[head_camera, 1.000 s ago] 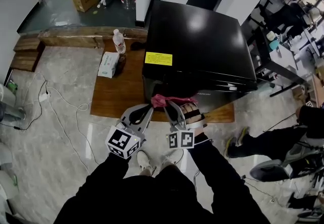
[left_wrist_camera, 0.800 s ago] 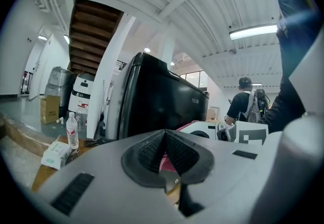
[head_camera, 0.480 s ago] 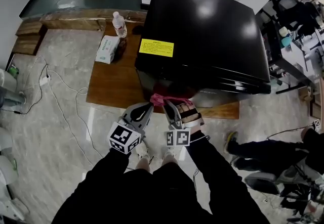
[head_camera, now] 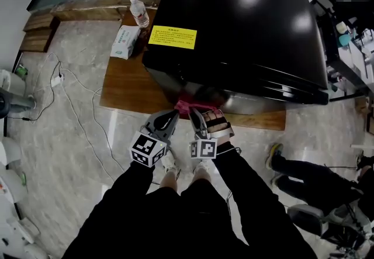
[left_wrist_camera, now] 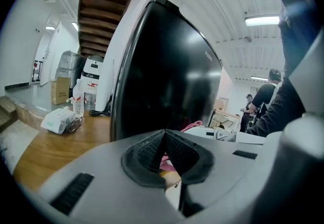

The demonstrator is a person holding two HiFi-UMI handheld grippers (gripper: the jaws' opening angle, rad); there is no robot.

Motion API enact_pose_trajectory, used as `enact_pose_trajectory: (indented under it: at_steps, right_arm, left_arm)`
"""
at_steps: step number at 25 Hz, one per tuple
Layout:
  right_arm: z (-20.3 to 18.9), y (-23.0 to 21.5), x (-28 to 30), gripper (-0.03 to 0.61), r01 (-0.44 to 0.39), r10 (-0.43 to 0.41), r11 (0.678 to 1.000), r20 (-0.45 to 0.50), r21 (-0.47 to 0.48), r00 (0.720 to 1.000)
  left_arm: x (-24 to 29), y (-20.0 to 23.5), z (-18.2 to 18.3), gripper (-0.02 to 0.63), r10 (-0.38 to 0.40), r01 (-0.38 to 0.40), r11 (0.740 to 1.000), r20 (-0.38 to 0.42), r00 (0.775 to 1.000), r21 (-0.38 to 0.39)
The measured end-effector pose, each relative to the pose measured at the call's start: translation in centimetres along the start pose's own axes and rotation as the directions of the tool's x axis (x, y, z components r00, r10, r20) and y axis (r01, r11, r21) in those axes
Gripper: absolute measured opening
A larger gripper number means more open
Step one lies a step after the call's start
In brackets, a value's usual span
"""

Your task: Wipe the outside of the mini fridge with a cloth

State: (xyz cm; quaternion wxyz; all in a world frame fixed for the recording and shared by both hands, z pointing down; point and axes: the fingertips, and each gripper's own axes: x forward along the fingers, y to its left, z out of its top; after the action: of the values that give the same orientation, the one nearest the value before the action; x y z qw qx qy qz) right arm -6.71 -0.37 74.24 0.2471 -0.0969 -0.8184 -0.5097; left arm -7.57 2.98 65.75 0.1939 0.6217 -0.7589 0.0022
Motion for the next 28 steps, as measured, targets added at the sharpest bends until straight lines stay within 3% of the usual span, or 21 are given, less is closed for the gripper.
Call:
enact_pose_trajectory:
  at_steps: [5, 11, 16, 19, 23, 28]
  right_arm:
    - [-2.3, 4.9, 2.6, 0.086, -0.109, 0.107, 0.994, -0.091, -0.014, 0.99]
    - [-4.9, 9.1, 4.5, 0.086, -0.219, 0.227, 0.974, -0.201, 0.064, 0.953]
    - [-3.5, 8.0, 3.5, 0.091, -0.224, 0.251, 0.961, -0.164, 0.164, 0.954]
    - [-0.9, 5.2, -0.7, 0.091, -0.168, 0.186, 0.971, -0.093, 0.17, 0.978]
    - [-0.3, -0.9, -9.0, 0.091, 0.011, 0.007, 0.971, -0.076, 0.237, 0.997]
    - [-3.5, -10.4, -19.2, 0.091, 0.279, -0.245, 0.926, -0.158, 0.254, 0.956]
  left_arm:
    - [-0.2, -0.5, -2.5, 0.006, -0.02, 0.019, 1.0, -0.064, 0.998, -0.017]
    - [-1.3, -0.4, -3.0, 0.006, -0.032, 0.03, 0.999, -0.087, 0.996, -0.016]
    - [-2.2, -0.5, -2.3, 0.006, -0.065, 0.063, 0.998, -0.083, 0.994, -0.022]
    - [-3.2, -2.0, -0.4, 0.005, -0.098, 0.096, 0.995, -0.075, 0.992, -0.027]
    - [-3.8, -5.8, 4.6, 0.006, -0.182, 0.182, 0.983, -0.004, 0.983, 0.004]
    - [-2.3, -12.3, 10.1, 0.006, -0.321, 0.316, 0.946, 0.072, 0.944, 0.077]
